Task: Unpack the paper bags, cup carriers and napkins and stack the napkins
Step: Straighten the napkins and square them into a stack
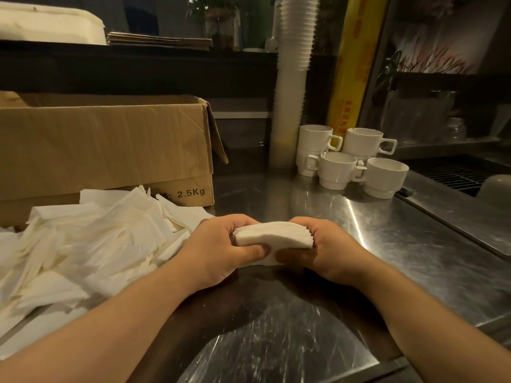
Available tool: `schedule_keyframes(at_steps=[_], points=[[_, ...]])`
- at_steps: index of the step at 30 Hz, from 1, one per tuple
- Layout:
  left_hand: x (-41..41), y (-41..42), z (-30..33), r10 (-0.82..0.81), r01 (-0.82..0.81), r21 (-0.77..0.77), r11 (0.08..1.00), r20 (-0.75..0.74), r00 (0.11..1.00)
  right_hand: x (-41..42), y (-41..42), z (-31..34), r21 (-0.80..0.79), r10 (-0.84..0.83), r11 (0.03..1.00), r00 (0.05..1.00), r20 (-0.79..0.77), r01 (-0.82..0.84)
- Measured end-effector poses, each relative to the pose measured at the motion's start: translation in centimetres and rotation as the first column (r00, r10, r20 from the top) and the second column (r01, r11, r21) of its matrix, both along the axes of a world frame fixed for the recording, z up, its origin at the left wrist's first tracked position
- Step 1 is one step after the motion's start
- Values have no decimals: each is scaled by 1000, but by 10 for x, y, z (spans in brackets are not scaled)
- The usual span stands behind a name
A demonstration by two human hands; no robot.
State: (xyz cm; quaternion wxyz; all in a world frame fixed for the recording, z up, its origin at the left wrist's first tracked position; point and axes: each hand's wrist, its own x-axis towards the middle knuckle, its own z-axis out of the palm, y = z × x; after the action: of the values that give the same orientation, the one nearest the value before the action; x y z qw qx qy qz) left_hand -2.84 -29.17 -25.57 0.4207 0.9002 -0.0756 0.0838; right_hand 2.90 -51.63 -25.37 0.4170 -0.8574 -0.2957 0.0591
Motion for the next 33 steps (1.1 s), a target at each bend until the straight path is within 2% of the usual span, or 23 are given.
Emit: schedule_keyframes(at_steps=[4,7,10,15,20,23,30,33], points=[[-1,-1,0,36,-35,-30,999,32,999,-2,0,3,80,-28,996,997,-76,34],[-2,-3,3,24,-24,-80,997,-4,1000,-9,2,9,253,-21,965,982,-189,69],[-2,-5,7,10,-23,-203,979,-65,998,-14,11,20,424,-4,896,957,-291,133],[-4,3,28,64,-134,-497,857,-156,986,-1,45,44,576,54,783,898,-436,233],[-3,28,72,126,-245,-658,712,-224,966,10,90,89,579,60,782,897,-438,231],[-2,51,114,119,-263,-649,714,-258,959,14,118,124,592,62,769,894,-444,241],[5,108,218,246,-357,-514,780,-273,930,24,181,219,566,67,786,877,-476,248],[11,134,263,263,-378,-536,755,-281,923,30,208,265,557,91,808,893,-440,193]])
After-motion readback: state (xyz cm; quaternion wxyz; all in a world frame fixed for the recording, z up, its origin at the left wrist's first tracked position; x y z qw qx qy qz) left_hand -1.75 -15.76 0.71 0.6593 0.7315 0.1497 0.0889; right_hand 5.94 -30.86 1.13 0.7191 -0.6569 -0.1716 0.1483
